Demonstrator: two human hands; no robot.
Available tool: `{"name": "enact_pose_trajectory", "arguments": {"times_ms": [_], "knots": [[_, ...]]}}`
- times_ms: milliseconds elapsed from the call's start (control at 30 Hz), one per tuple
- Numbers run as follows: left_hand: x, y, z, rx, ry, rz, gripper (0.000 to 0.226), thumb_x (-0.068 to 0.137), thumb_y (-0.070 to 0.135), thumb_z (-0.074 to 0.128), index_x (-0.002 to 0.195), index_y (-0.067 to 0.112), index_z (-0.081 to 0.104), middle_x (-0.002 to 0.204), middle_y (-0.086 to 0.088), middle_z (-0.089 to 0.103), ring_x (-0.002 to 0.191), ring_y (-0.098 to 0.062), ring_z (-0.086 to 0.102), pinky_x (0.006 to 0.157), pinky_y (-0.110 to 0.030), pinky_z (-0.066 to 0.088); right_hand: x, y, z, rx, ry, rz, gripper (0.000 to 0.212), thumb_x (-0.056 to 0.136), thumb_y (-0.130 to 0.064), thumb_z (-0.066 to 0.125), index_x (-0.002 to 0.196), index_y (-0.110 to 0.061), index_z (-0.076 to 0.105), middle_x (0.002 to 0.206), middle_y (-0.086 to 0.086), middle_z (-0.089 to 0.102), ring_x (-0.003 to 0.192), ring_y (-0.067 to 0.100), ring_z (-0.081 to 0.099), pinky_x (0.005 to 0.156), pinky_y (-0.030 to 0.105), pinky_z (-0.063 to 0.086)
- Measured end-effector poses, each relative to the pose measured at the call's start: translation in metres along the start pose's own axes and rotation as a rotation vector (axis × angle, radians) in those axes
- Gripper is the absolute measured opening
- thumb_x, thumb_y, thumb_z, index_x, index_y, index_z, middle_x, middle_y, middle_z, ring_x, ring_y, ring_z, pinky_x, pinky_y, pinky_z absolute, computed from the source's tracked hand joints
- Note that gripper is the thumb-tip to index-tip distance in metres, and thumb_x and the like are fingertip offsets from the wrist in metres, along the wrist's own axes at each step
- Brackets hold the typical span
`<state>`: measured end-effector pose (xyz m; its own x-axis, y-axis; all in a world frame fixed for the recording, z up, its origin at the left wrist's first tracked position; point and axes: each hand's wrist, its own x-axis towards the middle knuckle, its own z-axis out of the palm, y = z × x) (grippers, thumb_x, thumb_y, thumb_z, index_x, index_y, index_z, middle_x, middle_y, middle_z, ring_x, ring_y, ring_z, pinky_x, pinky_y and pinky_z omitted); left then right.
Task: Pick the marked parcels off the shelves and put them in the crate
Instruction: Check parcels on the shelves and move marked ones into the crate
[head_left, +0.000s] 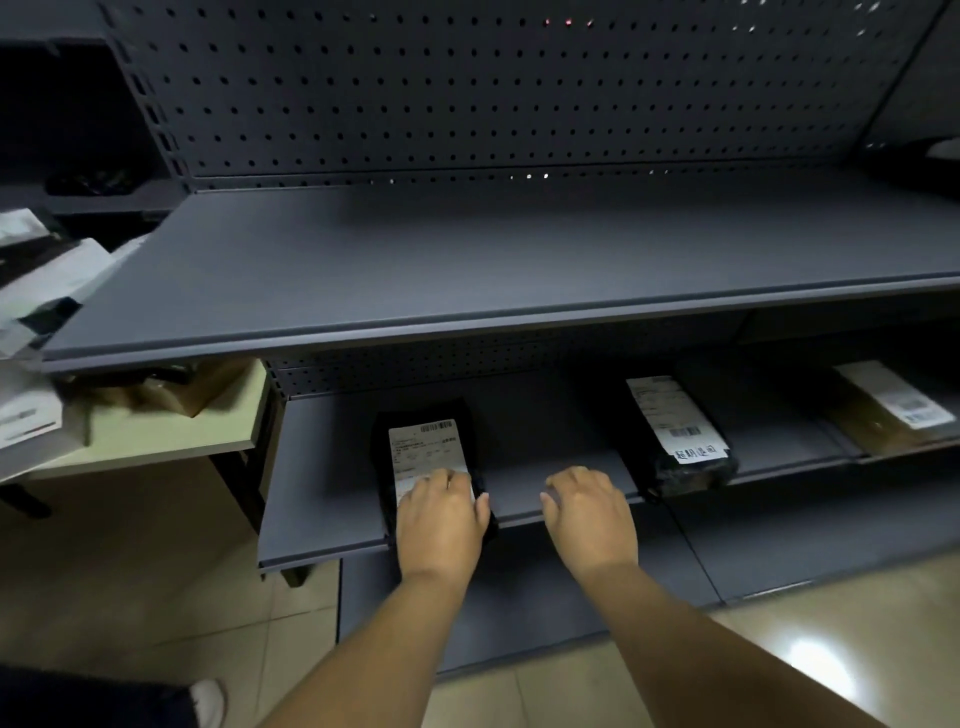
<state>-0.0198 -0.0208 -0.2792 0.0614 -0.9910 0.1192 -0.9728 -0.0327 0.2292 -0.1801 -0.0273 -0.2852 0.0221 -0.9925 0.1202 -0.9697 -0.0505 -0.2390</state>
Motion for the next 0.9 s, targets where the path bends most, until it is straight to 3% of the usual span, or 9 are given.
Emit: {"name": "enact_pose_trajectory", "arguments": {"times_ms": [367,900], "knots": [[-0.011,0.102,0.005,0.041,0.039,0.092,0.034,0.096,0.041,0.039,0.116,0.021,0.058,0.114,0.002,0.058,0.104,-0.018,0.053,0.089,-0.029,0.039,-0.015,0.103,-0.043,0.023,0.066,0.031,0.028,0.094,-0.032,0.048,0.116,-0.021,0.062,0.116,-0.004,0.061,0.109,0.018,0.051,0.090,0.029,0.039],[-0.036,0.288,0.034,0.055,0.061,0.017,0.031,0.096,0.041,0.041,0.111,0.022,0.060,0.113,0.003,0.059,0.105,-0.016,0.053,0.091,-0.029,0.039,-0.019,0.287,-0.109,0.069,0.066,-0.036,0.030,0.095,-0.034,0.048,0.118,-0.022,0.061,0.118,-0.004,0.060,0.111,0.018,0.050,0.092,0.031,0.041]]}}
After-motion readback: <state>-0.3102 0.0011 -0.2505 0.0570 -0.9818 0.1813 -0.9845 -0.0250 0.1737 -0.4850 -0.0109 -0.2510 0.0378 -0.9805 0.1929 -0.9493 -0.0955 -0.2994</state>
